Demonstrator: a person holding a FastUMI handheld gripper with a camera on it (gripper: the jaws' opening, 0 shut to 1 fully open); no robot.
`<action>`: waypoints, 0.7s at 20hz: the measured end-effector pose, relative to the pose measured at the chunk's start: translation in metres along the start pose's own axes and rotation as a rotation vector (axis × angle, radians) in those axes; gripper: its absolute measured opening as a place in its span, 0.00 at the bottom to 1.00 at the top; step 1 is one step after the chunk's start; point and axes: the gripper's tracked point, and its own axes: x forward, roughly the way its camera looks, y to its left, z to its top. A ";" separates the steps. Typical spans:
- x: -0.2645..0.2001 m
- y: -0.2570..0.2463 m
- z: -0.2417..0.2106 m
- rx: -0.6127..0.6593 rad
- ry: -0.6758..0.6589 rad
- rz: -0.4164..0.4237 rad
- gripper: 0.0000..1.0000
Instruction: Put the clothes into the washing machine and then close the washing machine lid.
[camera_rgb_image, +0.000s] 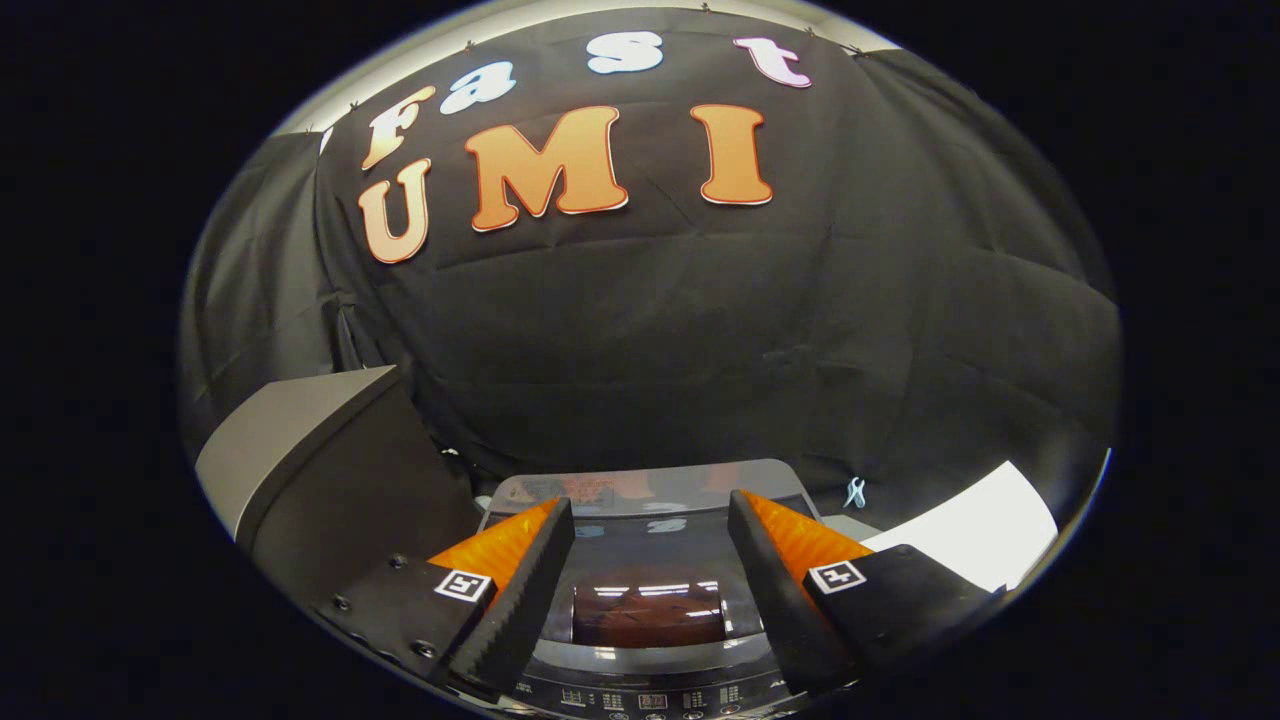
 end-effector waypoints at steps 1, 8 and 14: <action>-0.002 0.002 0.003 -0.001 -0.005 0.002 1.00; -0.049 0.019 0.031 -0.004 -0.092 -0.024 0.99; -0.111 0.037 0.070 0.021 -0.193 -0.068 0.99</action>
